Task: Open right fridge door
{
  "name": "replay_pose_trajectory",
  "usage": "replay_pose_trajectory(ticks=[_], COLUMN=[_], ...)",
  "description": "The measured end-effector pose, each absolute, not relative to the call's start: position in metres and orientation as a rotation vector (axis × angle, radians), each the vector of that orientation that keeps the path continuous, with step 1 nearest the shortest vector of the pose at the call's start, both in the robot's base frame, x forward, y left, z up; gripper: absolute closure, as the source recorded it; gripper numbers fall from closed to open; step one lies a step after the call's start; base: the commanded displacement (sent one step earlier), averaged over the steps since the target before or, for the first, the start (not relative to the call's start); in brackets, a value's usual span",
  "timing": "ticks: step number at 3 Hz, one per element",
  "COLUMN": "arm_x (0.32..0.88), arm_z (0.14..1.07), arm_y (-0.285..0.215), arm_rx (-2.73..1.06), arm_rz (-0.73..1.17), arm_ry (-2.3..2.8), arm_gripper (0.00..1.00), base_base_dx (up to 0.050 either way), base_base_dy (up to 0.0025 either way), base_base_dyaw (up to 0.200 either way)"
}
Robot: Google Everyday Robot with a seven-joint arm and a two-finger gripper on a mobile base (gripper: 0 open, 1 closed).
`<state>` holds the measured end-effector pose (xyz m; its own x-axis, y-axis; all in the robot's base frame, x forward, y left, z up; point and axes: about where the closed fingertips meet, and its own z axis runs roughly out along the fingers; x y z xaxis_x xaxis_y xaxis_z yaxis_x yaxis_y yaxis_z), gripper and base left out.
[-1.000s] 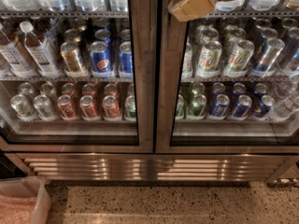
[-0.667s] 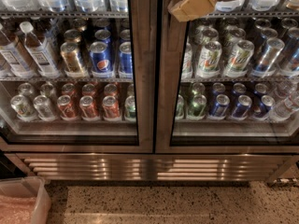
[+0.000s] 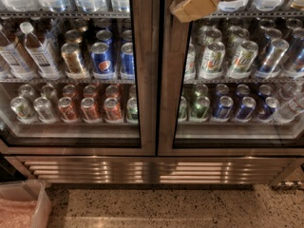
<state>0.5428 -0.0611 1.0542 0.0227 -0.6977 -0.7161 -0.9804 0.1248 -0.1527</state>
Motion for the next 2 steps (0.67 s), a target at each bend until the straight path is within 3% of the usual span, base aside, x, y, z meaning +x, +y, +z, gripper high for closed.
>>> replay_pose_trajectory(ticks=[2], arm_x=[0.5428], arm_z=[1.0533], arm_y=[-0.0608], arm_rx=[-1.629], arm_rz=[0.543], arm_ry=[1.735], arm_gripper=[1.0], base_base_dx=[0.0], base_base_dy=[0.0], base_base_dyaw=[0.0])
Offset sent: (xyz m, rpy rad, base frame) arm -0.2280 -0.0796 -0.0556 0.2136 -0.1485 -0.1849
